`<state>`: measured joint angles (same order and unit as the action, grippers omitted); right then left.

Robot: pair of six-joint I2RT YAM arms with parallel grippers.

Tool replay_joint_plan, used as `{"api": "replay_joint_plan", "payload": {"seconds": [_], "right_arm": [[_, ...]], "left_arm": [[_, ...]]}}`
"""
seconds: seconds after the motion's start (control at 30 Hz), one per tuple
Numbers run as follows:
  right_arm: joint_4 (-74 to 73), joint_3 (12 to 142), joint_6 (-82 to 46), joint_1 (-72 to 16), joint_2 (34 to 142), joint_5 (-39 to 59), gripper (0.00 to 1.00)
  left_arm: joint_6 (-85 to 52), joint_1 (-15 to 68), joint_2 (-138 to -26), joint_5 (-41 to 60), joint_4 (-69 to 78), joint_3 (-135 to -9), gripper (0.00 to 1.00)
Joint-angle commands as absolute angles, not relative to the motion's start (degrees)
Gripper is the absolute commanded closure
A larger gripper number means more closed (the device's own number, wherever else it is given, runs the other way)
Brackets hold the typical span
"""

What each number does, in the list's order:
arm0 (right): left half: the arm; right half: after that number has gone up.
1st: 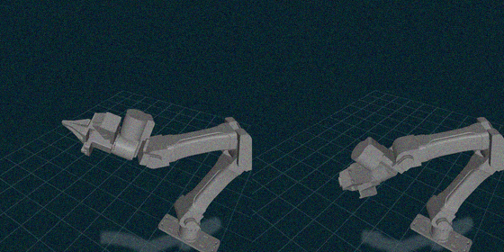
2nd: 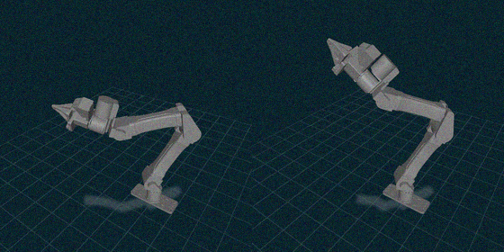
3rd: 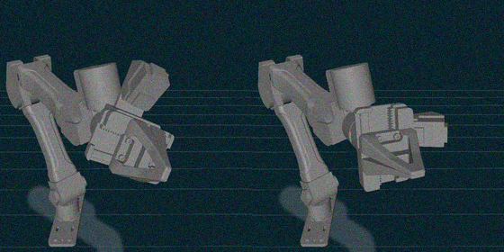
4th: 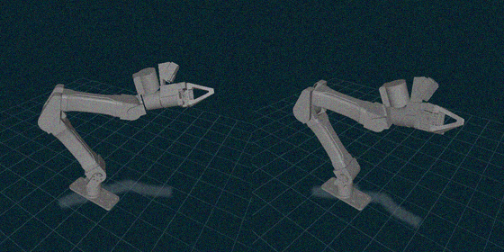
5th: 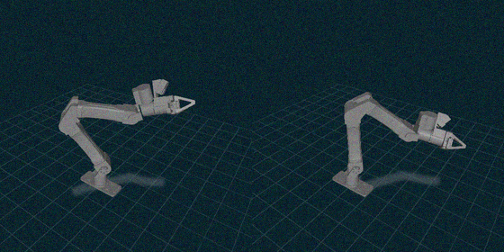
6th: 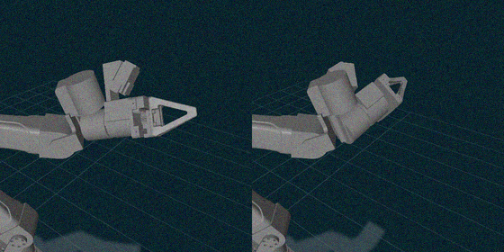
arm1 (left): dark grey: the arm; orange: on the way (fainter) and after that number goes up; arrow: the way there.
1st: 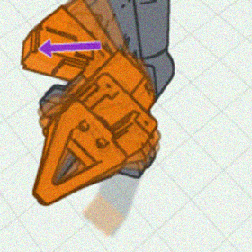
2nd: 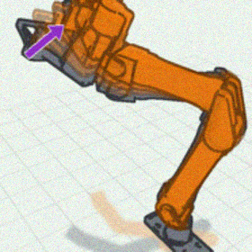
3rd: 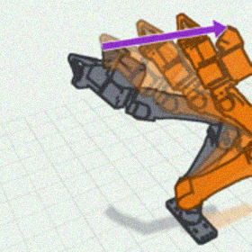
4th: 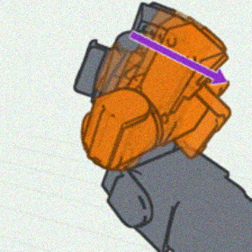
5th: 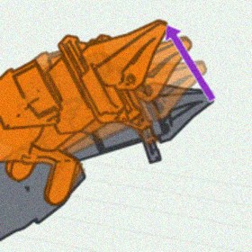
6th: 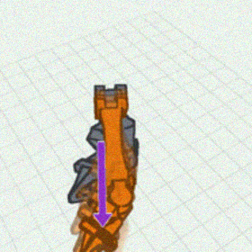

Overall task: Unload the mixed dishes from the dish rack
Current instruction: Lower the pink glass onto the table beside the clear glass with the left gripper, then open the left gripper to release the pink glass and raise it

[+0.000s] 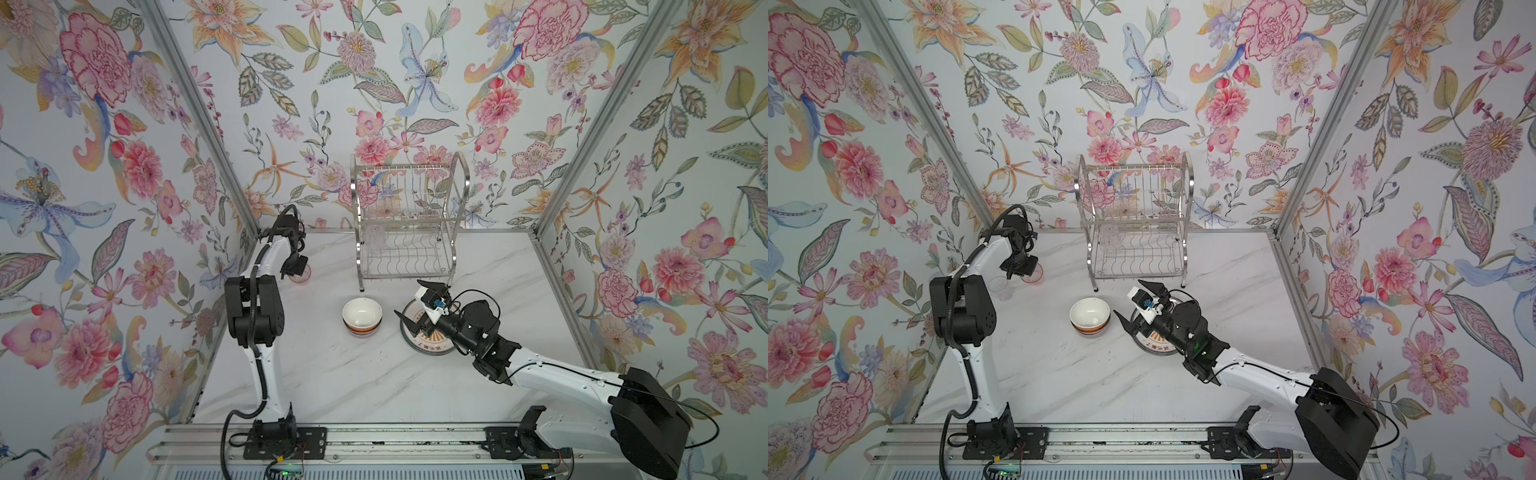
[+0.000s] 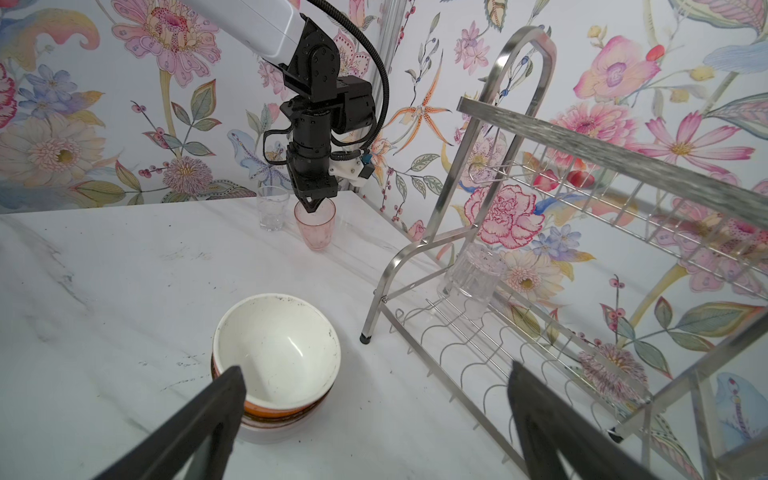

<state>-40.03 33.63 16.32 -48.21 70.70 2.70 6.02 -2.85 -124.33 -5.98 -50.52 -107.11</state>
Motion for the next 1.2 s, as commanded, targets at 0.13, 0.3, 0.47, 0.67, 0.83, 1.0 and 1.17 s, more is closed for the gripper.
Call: {"api": "replay_joint_plan", "payload": {"seconds": [0.13,0.3,0.47,0.67,0.83,1.0,1.17], "right_arm": [[-39.1,33.8,16.9,-48.5,70.8,2.4,0.01],[-39.0,34.4,16.8,-48.7,71.5,2.5,0.01],[-39.1,34.9,16.5,-48.9,72.0,2.4,0.01],[-39.0,35.6,16.7,-49.0,72.9,2.6,0.01],[-39.2,36.2,16.7,-49.1,73.8,2.8,0.01],[-39.6,36.2,16.6,-49.6,73.9,2.4,0.01],[-39.7,35.5,16.5,-49.7,73.5,1.4,0.01]], "left_arm": [[8.5,-3.6,-127.3,-3.8,-56.3,-110.8,1.0],[8.5,-3.8,-128.9,-4.5,-57.9,-112.9,1.0],[8.6,-3.9,-130.4,-5.5,-59.0,-115.0,0.95],[7.9,-4.1,-132.0,-5.3,-59.1,-117.8,0.84],[7.6,-4.2,-133.3,-4.4,-59.7,-121.3,0.65],[7.6,-4.2,-132.9,-4.6,-59.7,-122.3,0.5],[5.6,-4.1,-131.6,-4.9,-59.4,-122.0,0.33]]}}
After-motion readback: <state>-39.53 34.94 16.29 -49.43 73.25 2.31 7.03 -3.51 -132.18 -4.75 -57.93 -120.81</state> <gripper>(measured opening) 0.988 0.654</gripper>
